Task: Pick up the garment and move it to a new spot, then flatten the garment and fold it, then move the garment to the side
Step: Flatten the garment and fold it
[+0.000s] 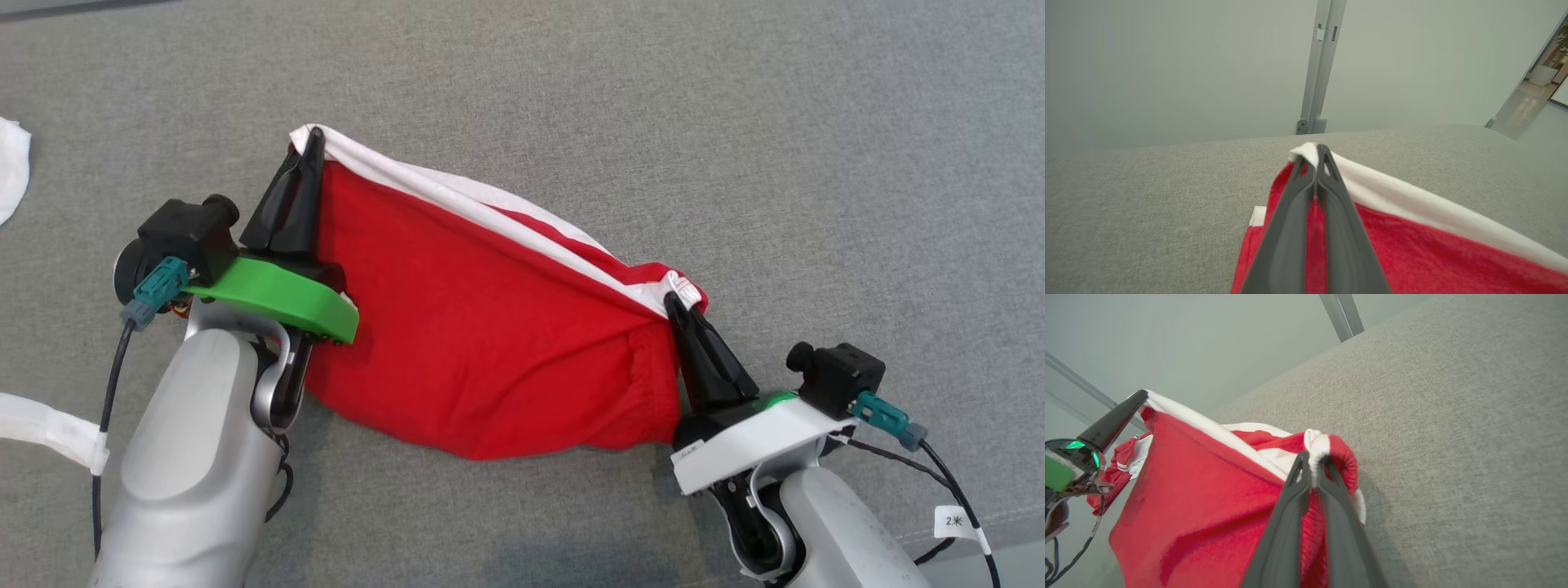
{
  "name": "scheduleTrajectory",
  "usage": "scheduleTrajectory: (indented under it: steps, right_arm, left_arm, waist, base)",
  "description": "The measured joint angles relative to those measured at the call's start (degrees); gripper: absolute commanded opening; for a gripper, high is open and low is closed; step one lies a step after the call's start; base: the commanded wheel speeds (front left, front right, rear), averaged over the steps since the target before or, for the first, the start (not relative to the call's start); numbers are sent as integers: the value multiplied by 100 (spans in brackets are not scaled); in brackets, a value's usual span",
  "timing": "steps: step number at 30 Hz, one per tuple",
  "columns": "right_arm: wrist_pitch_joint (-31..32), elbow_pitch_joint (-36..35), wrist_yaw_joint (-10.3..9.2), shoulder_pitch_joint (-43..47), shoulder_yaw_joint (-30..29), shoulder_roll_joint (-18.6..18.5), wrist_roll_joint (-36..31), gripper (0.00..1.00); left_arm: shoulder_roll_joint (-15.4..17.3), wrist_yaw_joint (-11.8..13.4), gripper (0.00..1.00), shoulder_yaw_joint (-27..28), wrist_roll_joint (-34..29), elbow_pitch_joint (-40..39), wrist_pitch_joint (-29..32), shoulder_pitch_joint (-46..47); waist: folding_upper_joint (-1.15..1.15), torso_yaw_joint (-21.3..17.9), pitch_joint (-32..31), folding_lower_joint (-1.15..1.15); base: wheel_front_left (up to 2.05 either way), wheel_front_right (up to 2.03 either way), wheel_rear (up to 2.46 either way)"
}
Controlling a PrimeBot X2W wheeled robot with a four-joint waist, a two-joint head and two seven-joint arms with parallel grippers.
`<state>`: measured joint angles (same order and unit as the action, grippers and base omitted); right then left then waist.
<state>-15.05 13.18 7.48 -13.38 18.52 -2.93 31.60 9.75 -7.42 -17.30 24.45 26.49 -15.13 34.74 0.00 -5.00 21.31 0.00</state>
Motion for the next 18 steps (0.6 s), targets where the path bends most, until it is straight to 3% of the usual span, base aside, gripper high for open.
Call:
scheduleTrajectory:
  steps: [7, 8, 10, 11, 12, 18]
  right_arm:
    - [0, 253, 1, -288, 224, 12, 182, 0]
    - [0, 269, 1, -323, 227, 12, 194, 5]
    - [0, 272, 1, -353, 225, 10, 199, 49]
    - [0, 267, 1, -354, 223, 12, 198, 96]
    - [0, 233, 1, -353, 201, 14, 190, 100]
    - [0, 31, 1, -299, 153, 12, 135, 100]
  left_arm:
    - [-82, -9, 0, 238, -212, 816, 0, 327]
    - [-100, -9, 0, 245, -246, 905, 0, 357]
    - [-138, -9, 0, 309, -322, 1062, 0, 409]
    - [-147, -9, 0, 346, -353, 1122, 0, 436]
    - [-157, -9, 0, 390, -381, 1172, 0, 465]
    - [-175, -9, 0, 567, -503, 1448, 0, 547]
  waist:
    - [0, -186, 216, 0]
    - [0, -198, 228, 0]
    - [0, -211, 238, 0]
    - [0, -215, 237, 0]
    - [0, -222, 238, 0]
    - [0, -275, 238, 0]
  base:
    - [0, 0, 0]
    - [0, 0, 0]
    - [0, 0, 0]
    - [0, 0, 0]
    - [0, 0, 0]
    - [0, 0, 0]
